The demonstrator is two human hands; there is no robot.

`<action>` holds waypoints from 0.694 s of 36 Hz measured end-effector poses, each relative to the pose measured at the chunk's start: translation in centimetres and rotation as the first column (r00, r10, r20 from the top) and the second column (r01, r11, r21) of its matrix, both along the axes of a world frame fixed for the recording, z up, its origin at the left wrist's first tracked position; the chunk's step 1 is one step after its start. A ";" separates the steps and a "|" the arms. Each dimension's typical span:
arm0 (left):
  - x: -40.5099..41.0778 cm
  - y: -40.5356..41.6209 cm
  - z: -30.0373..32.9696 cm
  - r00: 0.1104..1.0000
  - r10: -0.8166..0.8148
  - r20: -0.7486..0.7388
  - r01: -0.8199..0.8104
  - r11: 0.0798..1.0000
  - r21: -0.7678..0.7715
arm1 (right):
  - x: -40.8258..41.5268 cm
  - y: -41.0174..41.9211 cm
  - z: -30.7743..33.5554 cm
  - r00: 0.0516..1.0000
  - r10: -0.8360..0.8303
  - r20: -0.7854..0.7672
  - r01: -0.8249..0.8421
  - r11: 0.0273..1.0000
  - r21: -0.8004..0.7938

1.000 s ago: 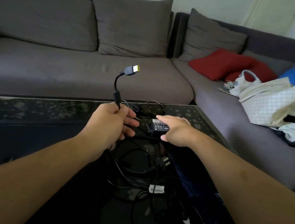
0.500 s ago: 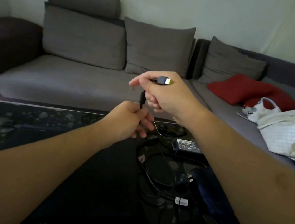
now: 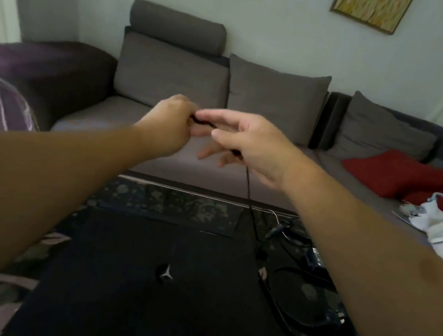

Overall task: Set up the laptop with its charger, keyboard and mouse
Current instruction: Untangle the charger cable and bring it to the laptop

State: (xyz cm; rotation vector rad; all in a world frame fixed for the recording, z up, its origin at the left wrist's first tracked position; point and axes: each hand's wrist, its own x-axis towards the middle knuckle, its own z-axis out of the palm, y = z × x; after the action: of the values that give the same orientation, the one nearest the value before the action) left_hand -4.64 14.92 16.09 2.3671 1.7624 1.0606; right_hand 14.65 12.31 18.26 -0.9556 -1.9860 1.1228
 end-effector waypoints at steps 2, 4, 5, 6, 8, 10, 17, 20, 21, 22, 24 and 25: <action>-0.9 0.1 -2.1 1.000 0.002 0.001 -0.002 1.000 -0.015 | -1.6 0.6 -2.6 0.982 -0.164 0.094 0.158 0.985 0.068; -1.6 0.0 -4.2 0.999 0.025 0.035 -0.023 0.999 -0.046 | -2.9 0.9 -5.7 0.945 -0.240 0.220 0.229 0.970 0.075; -2.0 0.1 -5.2 0.998 0.029 0.049 -0.026 0.998 -0.059 | -3.4 1.0 -7.2 0.923 -0.258 0.287 0.249 0.966 0.071; -2.3 0.1 -6.0 0.998 0.029 0.061 -0.025 0.997 -0.068 | -3.9 1.1 -8.6 0.896 -0.275 0.348 0.267 0.961 0.071; -3.1 0.2 -7.5 0.996 0.030 0.081 -0.025 0.998 -0.065 | -4.7 1.4 -10.8 0.841 -0.278 0.463 0.271 0.959 0.083; -3.7 0.0 -9.0 0.994 0.034 0.101 -0.029 0.998 -0.056 | -5.4 1.9 -12.8 0.784 -0.245 0.571 0.237 0.967 0.089; -4.7 -0.9 -14.9 0.982 0.128 0.141 -0.066 0.922 -0.382 | -3.8 4.2 -16.5 0.619 -0.323 0.716 0.275 0.943 0.187; -4.4 -1.0 -17.0 0.998 0.064 -0.014 -0.061 0.832 -0.552 | -2.3 4.9 -15.6 0.623 -0.156 0.766 0.223 0.975 0.016; -4.2 -1.0 -17.3 0.996 0.041 -0.082 -0.080 0.825 -0.559 | -1.6 5.0 -15.0 0.665 -0.067 0.744 0.196 0.977 -0.087; -4.0 -1.1 -17.4 0.987 0.023 -0.157 -0.109 0.819 -0.564 | -1.0 5.1 -14.4 0.707 0.018 0.707 0.165 0.968 -0.189; -3.4 -1.1 -17.0 0.968 -0.003 -0.252 -0.154 0.786 -0.598 | 0.4 5.3 -13.6 0.787 0.103 0.609 0.113 0.945 -0.306; -3.2 -1.0 -16.8 0.966 -0.016 -0.259 -0.155 0.766 -0.624 | 1.0 5.6 -13.5 0.826 0.079 0.558 0.113 0.947 -0.301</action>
State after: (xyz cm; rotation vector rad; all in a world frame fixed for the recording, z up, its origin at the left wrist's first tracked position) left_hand -7.82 13.93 -0.71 2.0486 1.8880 0.0819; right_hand 15.66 17.89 4.74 -1.6356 -2.2754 1.2848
